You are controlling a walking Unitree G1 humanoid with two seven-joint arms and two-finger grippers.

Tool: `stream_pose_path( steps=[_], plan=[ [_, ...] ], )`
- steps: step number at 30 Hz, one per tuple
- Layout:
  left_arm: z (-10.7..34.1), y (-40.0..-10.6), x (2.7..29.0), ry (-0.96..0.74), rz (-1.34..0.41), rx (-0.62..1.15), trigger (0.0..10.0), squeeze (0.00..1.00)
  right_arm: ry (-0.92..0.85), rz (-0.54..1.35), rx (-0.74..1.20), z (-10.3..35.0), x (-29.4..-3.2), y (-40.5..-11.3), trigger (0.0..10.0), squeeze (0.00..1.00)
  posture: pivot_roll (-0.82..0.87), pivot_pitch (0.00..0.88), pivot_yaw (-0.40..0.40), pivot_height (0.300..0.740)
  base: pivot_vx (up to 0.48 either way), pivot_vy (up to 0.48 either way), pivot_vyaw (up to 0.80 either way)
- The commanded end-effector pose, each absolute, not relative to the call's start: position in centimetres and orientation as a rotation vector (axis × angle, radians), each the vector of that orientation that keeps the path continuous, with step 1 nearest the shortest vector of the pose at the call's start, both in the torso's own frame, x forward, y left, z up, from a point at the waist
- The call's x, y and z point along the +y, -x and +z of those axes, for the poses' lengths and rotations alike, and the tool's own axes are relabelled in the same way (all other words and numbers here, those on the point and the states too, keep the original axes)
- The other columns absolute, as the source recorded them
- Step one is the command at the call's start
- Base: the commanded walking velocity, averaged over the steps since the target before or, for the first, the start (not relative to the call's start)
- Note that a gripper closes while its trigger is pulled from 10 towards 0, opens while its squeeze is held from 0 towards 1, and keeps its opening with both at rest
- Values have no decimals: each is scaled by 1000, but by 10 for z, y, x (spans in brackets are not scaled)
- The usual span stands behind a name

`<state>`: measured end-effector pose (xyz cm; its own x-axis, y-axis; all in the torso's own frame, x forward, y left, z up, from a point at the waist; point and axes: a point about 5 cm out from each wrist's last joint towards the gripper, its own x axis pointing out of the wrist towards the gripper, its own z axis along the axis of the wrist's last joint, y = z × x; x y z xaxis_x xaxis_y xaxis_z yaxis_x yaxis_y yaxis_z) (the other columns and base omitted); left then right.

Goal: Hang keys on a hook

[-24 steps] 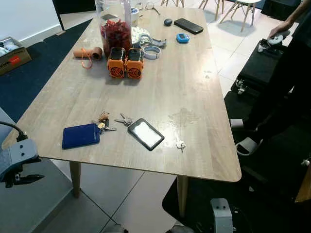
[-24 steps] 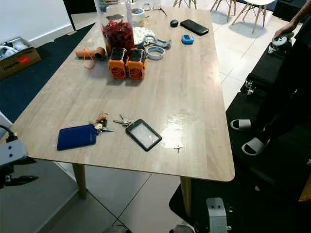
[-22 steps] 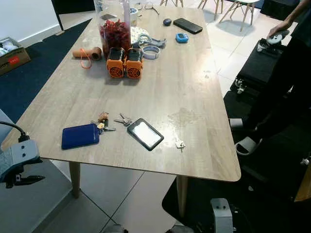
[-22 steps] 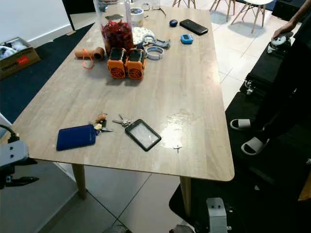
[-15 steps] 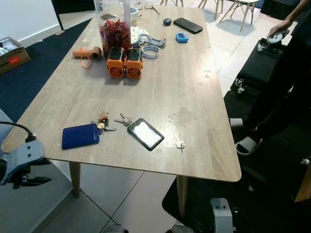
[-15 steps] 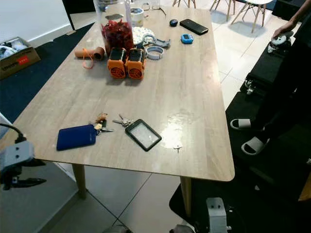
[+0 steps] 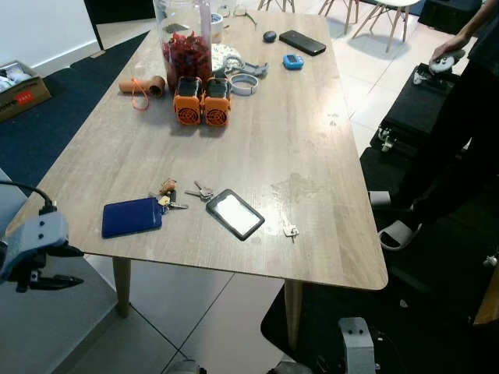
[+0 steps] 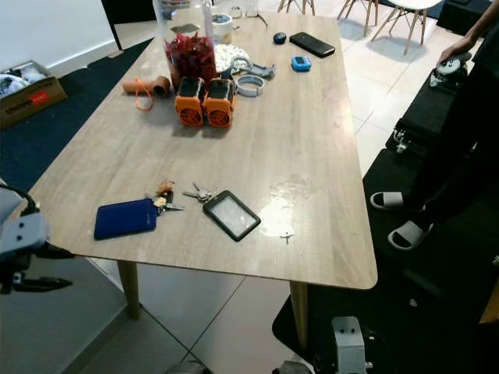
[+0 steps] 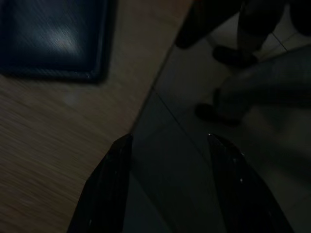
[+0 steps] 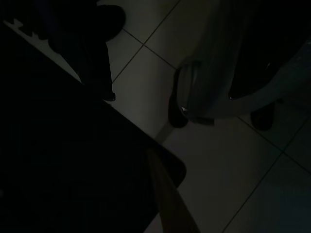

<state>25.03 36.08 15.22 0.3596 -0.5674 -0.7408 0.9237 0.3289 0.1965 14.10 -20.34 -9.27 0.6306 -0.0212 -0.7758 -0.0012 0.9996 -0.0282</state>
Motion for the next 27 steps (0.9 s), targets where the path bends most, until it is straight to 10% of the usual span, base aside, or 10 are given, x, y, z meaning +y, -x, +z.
stream_pose_path(
  steps=[1,18,27],
  plan=[
    [168,-254,363,-711,-1044,581,10000,0,25,-15,898,-94,-204,-138,10000,0,38,87,-23,740,0,0,0],
    [223,-310,283,-313,-982,-70,10000,0,24,-9,899,-94,-202,-137,10000,0,42,92,-24,740,0,0,0],
    [202,-351,226,-117,-622,-134,10000,0,20,-16,894,-94,-202,-136,10000,0,33,94,-18,740,0,0,0]
  ],
)
